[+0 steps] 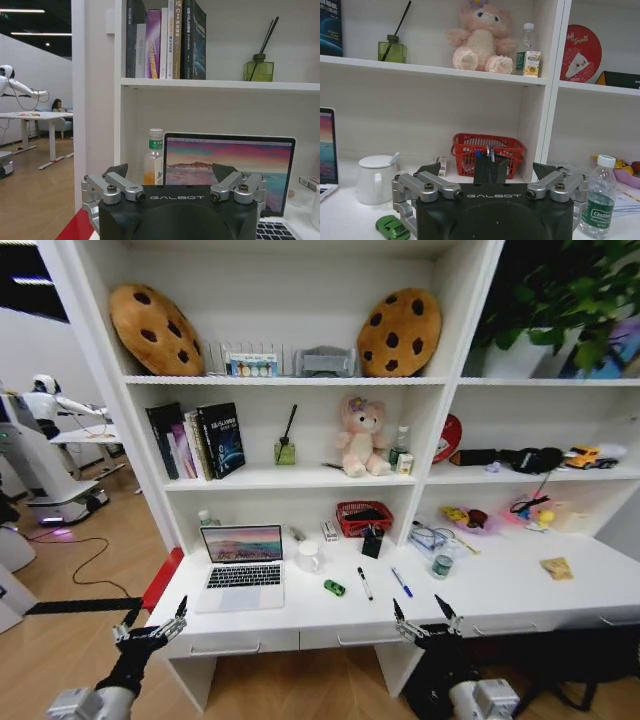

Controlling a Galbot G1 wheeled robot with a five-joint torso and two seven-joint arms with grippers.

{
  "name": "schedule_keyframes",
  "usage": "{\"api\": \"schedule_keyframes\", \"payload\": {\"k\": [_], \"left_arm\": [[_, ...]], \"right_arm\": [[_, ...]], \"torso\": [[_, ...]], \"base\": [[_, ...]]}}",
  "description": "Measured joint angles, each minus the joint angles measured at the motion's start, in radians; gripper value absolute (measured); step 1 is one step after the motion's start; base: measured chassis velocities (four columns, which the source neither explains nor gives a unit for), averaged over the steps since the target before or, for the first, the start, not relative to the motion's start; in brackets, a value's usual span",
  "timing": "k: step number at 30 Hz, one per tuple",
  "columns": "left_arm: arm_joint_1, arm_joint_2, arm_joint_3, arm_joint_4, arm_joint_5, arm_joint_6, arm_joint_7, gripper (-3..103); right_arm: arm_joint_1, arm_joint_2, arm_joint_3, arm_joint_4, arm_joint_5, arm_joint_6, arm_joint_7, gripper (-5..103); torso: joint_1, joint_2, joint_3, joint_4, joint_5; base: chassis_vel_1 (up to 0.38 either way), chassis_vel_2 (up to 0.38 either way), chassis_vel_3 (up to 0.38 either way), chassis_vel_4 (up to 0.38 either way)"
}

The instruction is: Organize the objects on the table.

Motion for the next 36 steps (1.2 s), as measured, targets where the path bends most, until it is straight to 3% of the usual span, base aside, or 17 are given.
{"api": "schedule_keyframes", "payload": {"k": [2,9,12,13,15,16,17,19,22,23,25,27,28,29,30,35,36], "left_arm": [[-0.004,-0.001,0.002,0.002,0.0,0.0,-0.002,91],[-0.028,-0.001,0.013,0.004,0.002,0.024,-0.029,64],[-0.037,0.0,0.015,0.003,0.006,0.037,-0.039,58],[-0.046,0.004,0.017,-0.002,0.013,0.06,-0.054,47],[-0.058,0.01,0.022,-0.009,0.016,0.087,-0.069,47],[-0.075,0.026,0.034,-0.019,0.01,0.113,-0.092,37],[-0.084,0.037,0.041,-0.025,0.005,0.125,-0.104,37],[-0.11,0.07,0.059,-0.04,-0.01,0.156,-0.142,32],[-0.178,0.179,0.106,-0.071,-0.067,0.261,-0.281,15],[-0.178,0.179,0.106,-0.071,-0.067,0.261,-0.281,15],[-0.213,0.239,0.133,-0.088,-0.12,0.319,-0.357,5],[-0.213,0.239,0.133,-0.088,-0.12,0.319,-0.357,5],[-0.249,0.276,0.154,-0.093,-0.154,0.351,-0.402,2],[-0.405,0.391,0.263,-0.071,-0.305,0.445,-0.526,0],[-0.505,0.456,0.335,-0.036,-0.403,0.472,-0.582,0],[-0.682,0.566,0.445,0.06,-0.509,0.472,-0.612,0],[-0.764,0.596,0.499,0.108,-0.543,0.468,-0.614,0]], "right_arm": [[0.0,-0.001,0.001,-0.001,0.0,0.0,0.001,100],[0.004,-0.003,-0.002,-0.012,-0.003,0.0,0.002,100],[0.004,-0.003,-0.003,-0.012,-0.004,-0.001,0.002,100],[0.007,-0.006,-0.004,-0.013,-0.005,-0.002,0.002,100],[0.011,-0.009,-0.005,-0.014,-0.006,-0.004,0.002,100],[0.016,-0.012,-0.005,-0.015,-0.006,-0.009,0.002,100],[0.017,-0.012,-0.005,-0.015,-0.006,-0.01,0.003,100],[0.019,-0.013,-0.004,-0.019,-0.002,-0.017,0.004,100],[0.033,-0.021,0.0,-0.056,0.011,-0.014,0.006,100],[0.033,-0.021,0.0,-0.056,0.011,-0.014,0.006,100],[0.058,-0.039,-0.004,-0.08,0.024,-0.024,0.005,100],[0.058,-0.039,-0.004,-0.08,0.024,-0.024,0.005,100],[0.074,-0.048,-0.009,-0.097,0.033,-0.035,0.004,100],[0.108,-0.066,-0.012,-0.138,0.042,-0.049,-0.001,100],[0.126,-0.079,-0.012,-0.153,0.048,-0.056,-0.001,100],[0.153,-0.105,-0.013,-0.166,0.054,-0.059,0.003,100],[0.161,-0.118,-0.013,-0.165,0.059,-0.068,0.008,100]], "torso": [[-0.001,0.0,0.0,-0.0011,-0.0009],[-0.003,0.001,-0.001,0.0,0.0003],[-0.003,0.001,-0.001,-0.0001,-0.0001],[-0.003,0.001,-0.001,-0.0003,0.0],[-0.003,0.001,-0.001,-0.0001,0.0],[-0.003,0.001,-0.001,0.0,0.0],[-0.003,0.001,-0.001,0.0,-0.0001],[-0.002,0.001,0.0,-0.0002,0.0],[-0.001,0.001,0.0,-0.0007,-0.0001],[-0.001,0.001,0.0,-0.0007,-0.0001],[-0.001,0.001,0.0,-0.0003,-0.0002],[-0.001,0.001,0.0,-0.0003,-0.0002],[-0.001,0.001,0.0,0.0001,0.0],[-0.002,0.001,0.0,-0.0002,-0.0002],[-0.002,0.001,0.0,-0.0006,-0.0004],[-0.001,0.001,0.0,-0.0005,0.0002],[-0.001,0.001,0.0,-0.0004,0.0]], "base": [[-0.164,0.181,0.162,-0.068],[0.005,-0.008,-0.015,-0.001],[0.095,-0.067,-0.07,0.081],[0.048,-0.082,-0.064,0.036],[0.0,0.0,0.0,0.0],[0.0,0.0,0.0,0.0],[0.0,0.0,0.0,0.0],[0.0,0.0,0.0,0.0],[0.0,0.0,0.0,0.0],[0.0,0.0,0.0,0.0],[0.0,0.0,0.0,0.0],[0.0,0.0,0.0,0.0],[0.0,0.0,0.0,0.0],[0.0,0.0,0.0,0.0],[0.0,0.0,0.0,0.0],[0.0,0.0,0.0,0.0],[0.0,0.0,0.0,0.0]]}}
